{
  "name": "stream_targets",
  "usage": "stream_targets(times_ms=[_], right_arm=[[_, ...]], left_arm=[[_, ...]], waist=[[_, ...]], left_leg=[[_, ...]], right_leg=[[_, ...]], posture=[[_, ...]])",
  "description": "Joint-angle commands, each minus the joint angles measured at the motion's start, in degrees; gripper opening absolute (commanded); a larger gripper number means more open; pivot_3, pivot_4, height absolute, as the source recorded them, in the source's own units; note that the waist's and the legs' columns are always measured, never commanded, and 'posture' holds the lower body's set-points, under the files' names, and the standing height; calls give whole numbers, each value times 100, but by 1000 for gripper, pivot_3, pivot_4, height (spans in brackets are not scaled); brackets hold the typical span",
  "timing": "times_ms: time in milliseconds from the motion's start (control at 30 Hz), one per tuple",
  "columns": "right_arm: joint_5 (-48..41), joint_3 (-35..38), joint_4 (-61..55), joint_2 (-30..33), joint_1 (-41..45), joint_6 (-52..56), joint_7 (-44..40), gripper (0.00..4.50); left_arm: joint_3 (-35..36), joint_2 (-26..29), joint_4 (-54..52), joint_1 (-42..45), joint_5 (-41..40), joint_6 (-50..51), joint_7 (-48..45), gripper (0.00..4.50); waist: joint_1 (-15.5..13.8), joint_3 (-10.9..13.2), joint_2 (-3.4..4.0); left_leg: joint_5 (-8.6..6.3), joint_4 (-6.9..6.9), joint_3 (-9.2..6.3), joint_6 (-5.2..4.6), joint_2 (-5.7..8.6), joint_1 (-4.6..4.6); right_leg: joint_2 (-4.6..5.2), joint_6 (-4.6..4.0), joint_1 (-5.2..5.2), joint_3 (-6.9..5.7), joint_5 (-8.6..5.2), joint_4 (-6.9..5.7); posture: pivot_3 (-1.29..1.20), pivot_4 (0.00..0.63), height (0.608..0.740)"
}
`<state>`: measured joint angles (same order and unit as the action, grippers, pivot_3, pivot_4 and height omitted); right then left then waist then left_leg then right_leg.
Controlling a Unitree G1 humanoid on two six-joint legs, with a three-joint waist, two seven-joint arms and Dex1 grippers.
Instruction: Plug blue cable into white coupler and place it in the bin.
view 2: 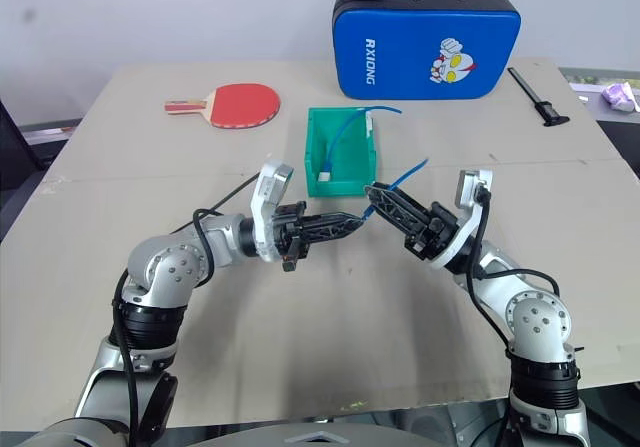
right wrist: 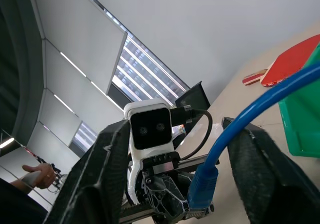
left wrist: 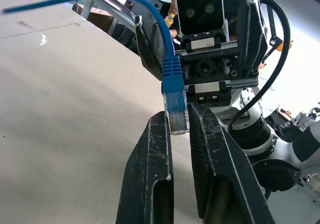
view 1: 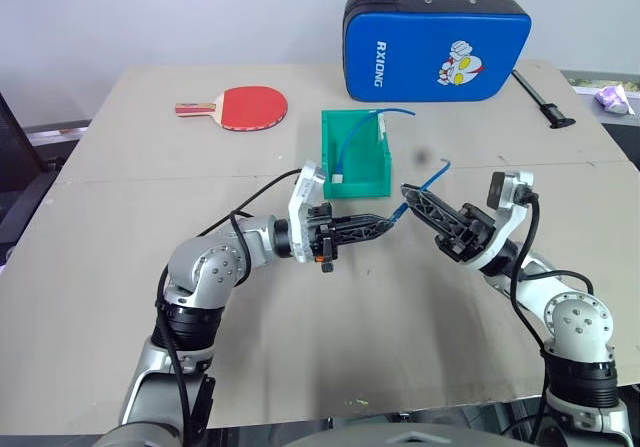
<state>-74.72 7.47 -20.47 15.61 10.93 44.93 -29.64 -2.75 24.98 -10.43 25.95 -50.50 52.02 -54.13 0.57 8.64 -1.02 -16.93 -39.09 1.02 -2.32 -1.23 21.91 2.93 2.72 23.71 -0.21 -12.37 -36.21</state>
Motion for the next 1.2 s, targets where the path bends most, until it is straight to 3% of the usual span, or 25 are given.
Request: stream_targets(times_ms=[33,367,467,600,633,1100,1200], right_arm=[[-8,-85,-252,86,-36,53,-43,2860],[52,-213,-145,11,7,72,102,2860],[2,-184,-137,7,34,90,100,2095],[40,-249,-190,114,-39,176,-12,137],[46,-271,-205,145,-55,194,-39,17],[241,-342,-164,166,-54,117,-9,17],[256,-300,-119,152,-24,77,1,0]], left_arm=[[48,-26,-109,19,12,-96,2,0],[50,-56,-124,17,9,-119,39,0],[46,-51,-141,-1,1,-107,43,0],[64,-61,-127,12,-7,-109,54,0],[73,-67,-123,18,-10,-109,58,0],[82,-102,-193,-54,32,-272,27,0],[22,4,-411,-192,46,-291,-19,1440]], waist=[[0,0,0],[0,0,0],[1,0,0],[-3,0,0],[-1,0,0],[0,0,0],[2,0,0]], left_leg=[[0,0,0,0,0,0],[0,1,0,0,0,0],[0,1,-1,0,0,0],[0,1,0,0,0,2],[0,1,1,0,0,3],[0,2,0,0,0,3],[0,3,0,0,0,3]], right_leg=[[0,0,0,0,0,0],[0,0,0,0,0,1],[0,0,0,0,0,2],[1,0,0,0,0,4],[1,0,0,0,0,6],[0,0,0,0,0,9],[0,0,0,0,0,9]], posture=[[0,150,728],[0,150,728],[0,150,728],[0,150,728],[0,150,728],[0,150,728],[0,150,728]])
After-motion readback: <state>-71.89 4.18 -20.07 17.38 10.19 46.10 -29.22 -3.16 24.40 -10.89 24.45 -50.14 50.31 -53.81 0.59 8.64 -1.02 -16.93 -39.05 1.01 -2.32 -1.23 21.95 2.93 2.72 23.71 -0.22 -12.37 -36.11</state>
